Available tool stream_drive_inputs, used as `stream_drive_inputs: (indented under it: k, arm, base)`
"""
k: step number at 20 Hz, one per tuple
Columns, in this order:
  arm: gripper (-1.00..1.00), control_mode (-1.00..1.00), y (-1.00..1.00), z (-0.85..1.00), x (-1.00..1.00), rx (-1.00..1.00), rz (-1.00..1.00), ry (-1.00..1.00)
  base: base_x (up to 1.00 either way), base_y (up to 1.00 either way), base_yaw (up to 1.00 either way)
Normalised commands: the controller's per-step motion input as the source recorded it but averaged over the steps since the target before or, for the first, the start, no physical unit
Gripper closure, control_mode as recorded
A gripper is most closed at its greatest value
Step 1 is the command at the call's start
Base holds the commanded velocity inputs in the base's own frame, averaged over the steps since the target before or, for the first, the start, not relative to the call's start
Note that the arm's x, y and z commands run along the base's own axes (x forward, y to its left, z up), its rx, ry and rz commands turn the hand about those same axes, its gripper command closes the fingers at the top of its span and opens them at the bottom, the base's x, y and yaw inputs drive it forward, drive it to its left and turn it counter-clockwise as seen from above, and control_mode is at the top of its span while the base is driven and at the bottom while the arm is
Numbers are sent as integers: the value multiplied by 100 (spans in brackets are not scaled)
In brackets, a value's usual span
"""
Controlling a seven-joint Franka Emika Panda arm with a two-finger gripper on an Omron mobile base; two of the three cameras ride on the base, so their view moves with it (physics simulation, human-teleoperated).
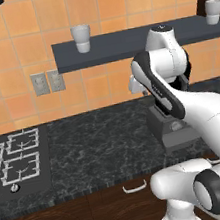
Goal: Close the lid blender by securely placing the lid on top.
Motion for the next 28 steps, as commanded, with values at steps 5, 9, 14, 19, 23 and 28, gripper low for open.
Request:
stream_drive_inputs:
  k: [5, 9, 14, 19, 23, 28]
  arm:
    - [-100, -100, -15, 0, -34, 0, 0, -11]
    - [-100, -100, -41, -7, -70, 0, -9, -14]
    - [-100, -100, -57, -14, -56, 0, -16, -6]
    - [-100, -100, -77, -24, -34, 0, -19, -1]
    - [-100, -100, -81, -30, -20, 0, -17, 0]
    - [-100, -100, -85, -15, -8, 0, -12, 0]
  base:
    - [0, 0, 0]
    - [0, 0, 0]
    - [0, 0, 0]
    - [0, 0, 0]
    - [0, 0, 0]
    - [0, 0, 0]
